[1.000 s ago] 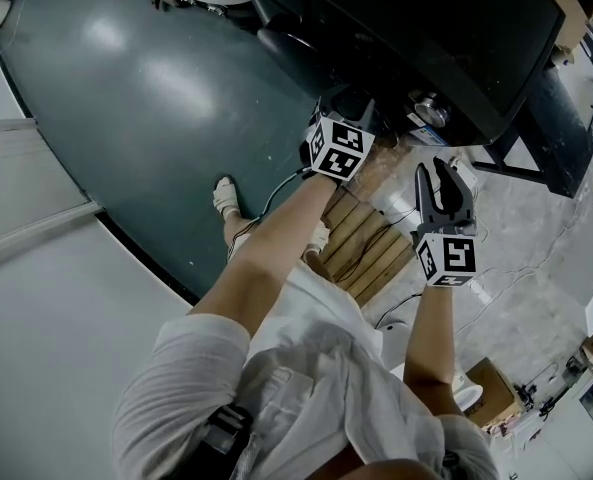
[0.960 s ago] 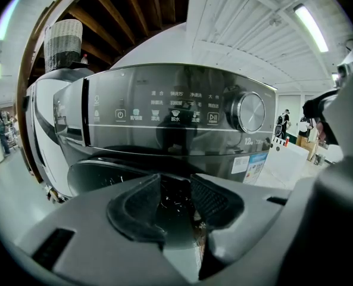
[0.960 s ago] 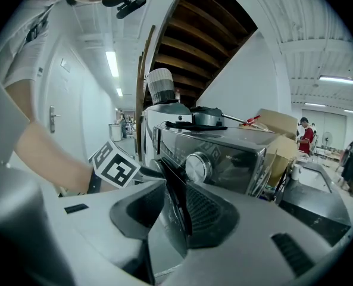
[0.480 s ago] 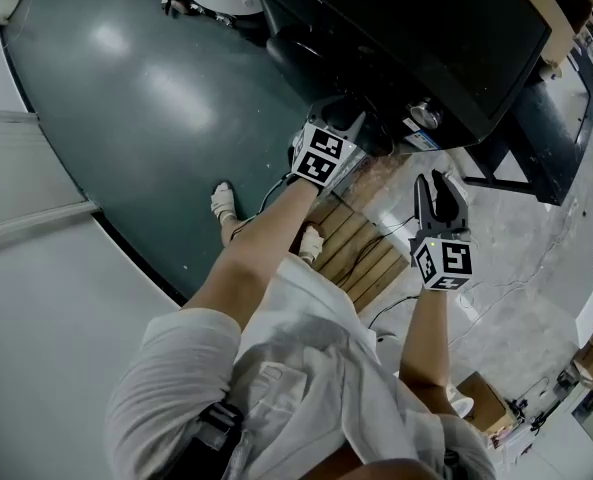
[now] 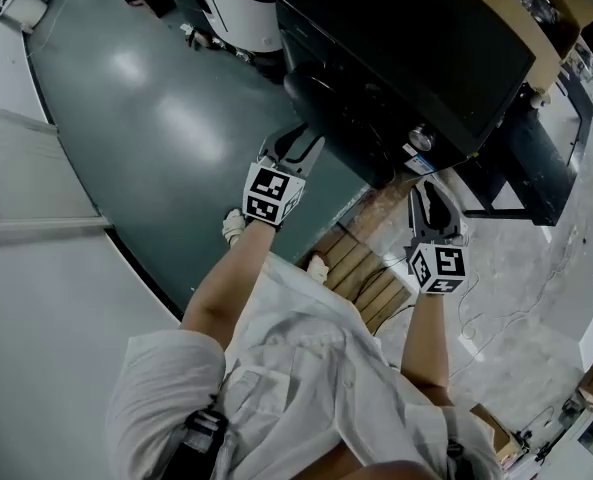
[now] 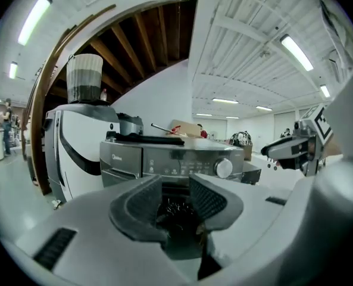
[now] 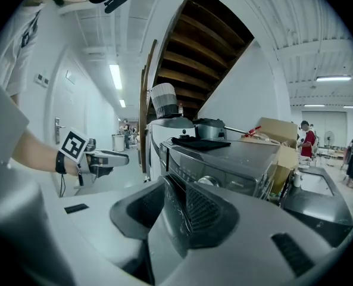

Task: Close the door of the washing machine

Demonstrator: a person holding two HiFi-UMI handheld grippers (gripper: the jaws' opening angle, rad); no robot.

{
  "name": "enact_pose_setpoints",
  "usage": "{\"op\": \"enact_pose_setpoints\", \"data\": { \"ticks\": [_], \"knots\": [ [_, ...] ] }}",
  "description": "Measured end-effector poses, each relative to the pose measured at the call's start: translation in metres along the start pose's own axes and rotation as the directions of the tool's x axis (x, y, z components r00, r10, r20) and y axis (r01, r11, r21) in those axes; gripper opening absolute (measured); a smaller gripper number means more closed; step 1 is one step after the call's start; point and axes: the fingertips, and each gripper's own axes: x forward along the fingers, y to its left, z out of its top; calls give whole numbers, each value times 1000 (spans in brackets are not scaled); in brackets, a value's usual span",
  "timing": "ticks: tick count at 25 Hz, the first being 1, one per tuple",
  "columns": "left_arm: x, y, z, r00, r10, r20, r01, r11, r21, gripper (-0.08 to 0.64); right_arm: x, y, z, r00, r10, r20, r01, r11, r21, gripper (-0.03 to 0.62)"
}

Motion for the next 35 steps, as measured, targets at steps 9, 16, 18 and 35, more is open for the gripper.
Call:
{"op": "enact_pose_setpoints", "data": {
  "ticks": [9,16,18,35],
  "knots": [
    [-81,6,85,978,58,198,-57,998,-11,132,-13,13,53,995,24,96,-19,999,-46,117],
    [-127,7,129,957,99,272,-109,994,21,95,-35,15,94,982,24,185,-10,997,-80,80],
    [-136,5,138,955,106,278,-123,991,43,75,-42,15,103,978,22,205,-4,996,-90,70],
    [-167,-6,173,933,115,340,-140,989,49,25,-76,7,134,960,-63,274,90,992,-88,28]
  ]
}}
